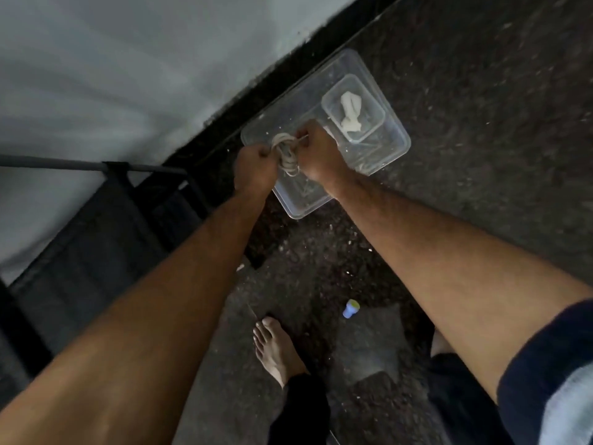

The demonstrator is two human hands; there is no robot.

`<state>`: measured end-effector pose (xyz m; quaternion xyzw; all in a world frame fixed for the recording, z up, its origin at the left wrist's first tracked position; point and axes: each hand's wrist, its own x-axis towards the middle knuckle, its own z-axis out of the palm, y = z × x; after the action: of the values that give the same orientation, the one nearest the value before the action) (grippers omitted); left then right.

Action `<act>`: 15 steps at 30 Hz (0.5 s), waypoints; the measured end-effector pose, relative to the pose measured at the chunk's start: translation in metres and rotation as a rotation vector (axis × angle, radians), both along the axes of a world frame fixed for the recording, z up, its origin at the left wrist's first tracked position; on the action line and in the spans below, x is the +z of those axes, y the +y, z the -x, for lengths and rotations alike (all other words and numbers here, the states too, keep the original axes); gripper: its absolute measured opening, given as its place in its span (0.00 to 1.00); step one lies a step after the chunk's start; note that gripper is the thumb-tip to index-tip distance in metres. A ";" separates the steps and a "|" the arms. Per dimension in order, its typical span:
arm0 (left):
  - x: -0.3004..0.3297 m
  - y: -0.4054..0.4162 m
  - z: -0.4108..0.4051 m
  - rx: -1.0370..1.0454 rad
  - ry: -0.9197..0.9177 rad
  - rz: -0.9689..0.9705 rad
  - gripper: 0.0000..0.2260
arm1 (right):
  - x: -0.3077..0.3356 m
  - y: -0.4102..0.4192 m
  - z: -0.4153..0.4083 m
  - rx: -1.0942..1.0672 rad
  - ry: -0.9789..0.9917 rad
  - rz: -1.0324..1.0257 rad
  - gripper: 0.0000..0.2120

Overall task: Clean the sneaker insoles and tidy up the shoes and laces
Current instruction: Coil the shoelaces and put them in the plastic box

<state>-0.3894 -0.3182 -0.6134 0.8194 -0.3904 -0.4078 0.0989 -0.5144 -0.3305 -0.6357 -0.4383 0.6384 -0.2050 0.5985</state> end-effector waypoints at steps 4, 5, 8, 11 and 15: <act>-0.024 -0.009 -0.013 -0.062 -0.152 -0.022 0.16 | -0.028 -0.011 -0.015 0.049 0.070 0.001 0.07; -0.026 -0.011 -0.014 -0.085 -0.202 -0.028 0.20 | -0.033 -0.013 -0.018 0.066 0.093 0.000 0.07; -0.032 -0.017 -0.011 -0.150 -0.344 -0.048 0.21 | -0.039 -0.020 -0.022 0.087 0.159 0.016 0.10; -0.039 -0.023 -0.011 -0.197 -0.402 -0.028 0.19 | -0.042 -0.026 -0.024 0.132 0.237 0.074 0.11; -0.032 -0.016 -0.010 -0.243 -0.426 0.036 0.20 | -0.031 -0.022 -0.019 0.172 0.262 0.094 0.14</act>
<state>-0.3796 -0.3341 -0.6458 0.8321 -0.5053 -0.2277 -0.0208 -0.4954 -0.3525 -0.6668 -0.5418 0.6609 -0.1235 0.5044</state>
